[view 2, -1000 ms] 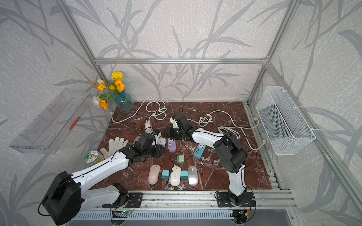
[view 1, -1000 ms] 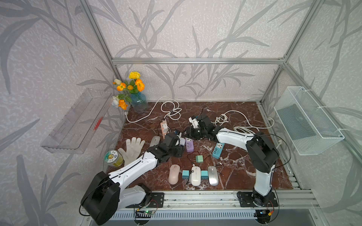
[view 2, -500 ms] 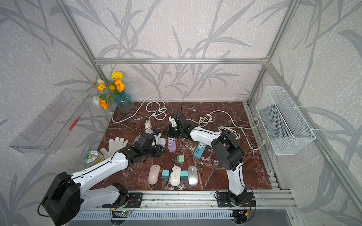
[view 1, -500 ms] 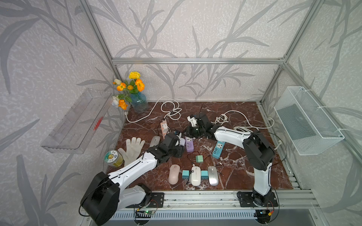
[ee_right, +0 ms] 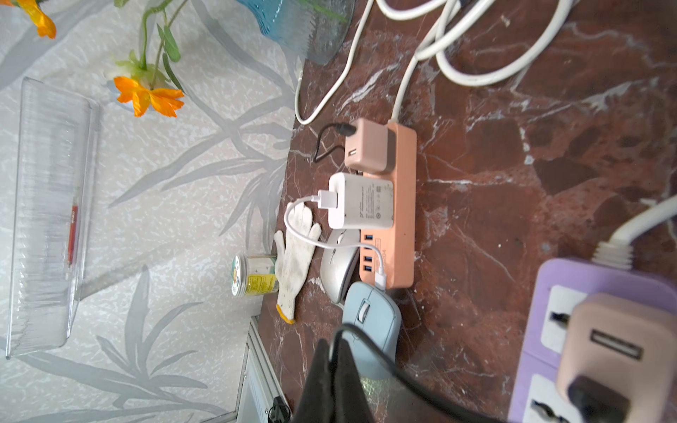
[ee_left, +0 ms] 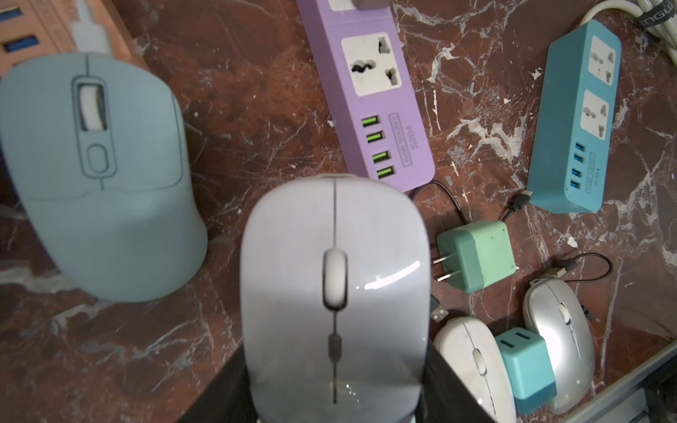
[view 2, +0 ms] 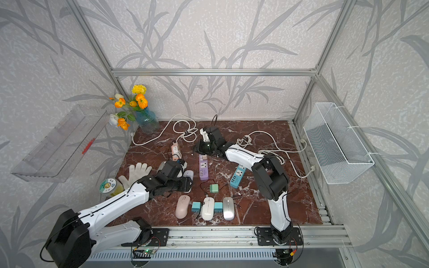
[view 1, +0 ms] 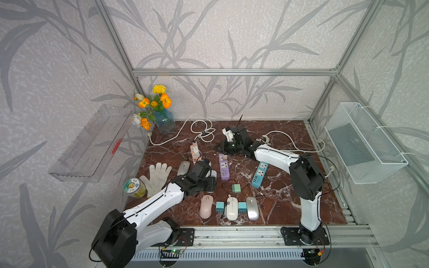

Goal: Unplug the wireless mouse
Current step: Remove the power cord from the mouse, then place the mouse at the center of the board.

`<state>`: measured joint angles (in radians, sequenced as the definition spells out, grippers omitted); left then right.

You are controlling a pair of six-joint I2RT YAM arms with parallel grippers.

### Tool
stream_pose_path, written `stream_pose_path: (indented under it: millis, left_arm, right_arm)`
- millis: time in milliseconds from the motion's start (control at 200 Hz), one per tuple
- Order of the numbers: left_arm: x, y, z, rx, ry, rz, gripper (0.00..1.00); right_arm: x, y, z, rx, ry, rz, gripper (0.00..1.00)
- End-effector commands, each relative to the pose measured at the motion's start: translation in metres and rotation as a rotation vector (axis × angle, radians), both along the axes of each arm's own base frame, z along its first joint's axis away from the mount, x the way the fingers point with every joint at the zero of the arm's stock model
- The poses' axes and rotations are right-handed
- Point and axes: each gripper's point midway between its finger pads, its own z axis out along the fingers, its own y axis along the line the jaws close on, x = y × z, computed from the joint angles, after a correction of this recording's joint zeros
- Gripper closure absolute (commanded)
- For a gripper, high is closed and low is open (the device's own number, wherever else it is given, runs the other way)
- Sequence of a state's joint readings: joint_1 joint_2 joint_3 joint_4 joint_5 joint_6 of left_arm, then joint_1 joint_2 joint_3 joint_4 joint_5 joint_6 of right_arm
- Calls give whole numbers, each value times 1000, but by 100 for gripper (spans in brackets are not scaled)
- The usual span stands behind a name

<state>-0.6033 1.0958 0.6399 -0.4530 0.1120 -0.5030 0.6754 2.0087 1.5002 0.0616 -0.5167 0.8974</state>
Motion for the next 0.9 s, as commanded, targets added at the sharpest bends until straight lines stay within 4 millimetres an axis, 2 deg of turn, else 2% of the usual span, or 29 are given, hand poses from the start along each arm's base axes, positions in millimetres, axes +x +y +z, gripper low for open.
stream_pose_path:
  millis: [0,65,130,235,405,500,655,775,830,895]
  left_arm:
    - [-11,11,8,5,27,61,100]
    - [-14,17,13,20,48,94,100]
    - [-22,33,12,73,103,179,100]
    - [-49,69,8,200,235,352,100]
    - [-77,97,-7,249,286,480,100]
    - [-75,97,-14,246,282,502,100]
    - [-78,111,-30,349,307,548,100]
    - [-81,107,-47,337,332,539,100]
    - [-80,101,-54,307,340,516,97]
    - [-81,96,-59,281,350,505,90]
  right_arm:
    - [2,2,-11,-10,19,3,100]
    - [0,2,-12,-3,23,7,100]
    - [-5,2,-13,-5,21,17,100]
    - [-14,1,-11,-15,2,39,100]
    - [-33,4,-12,-29,-18,89,100]
    - [-42,6,-13,-32,-18,110,100]
    - [-49,4,-13,-26,-14,118,100]
    - [-54,1,-11,-33,-22,129,100]
    - [-56,-1,-11,-42,-26,132,100]
    - [-58,-3,-13,-54,-26,129,100]
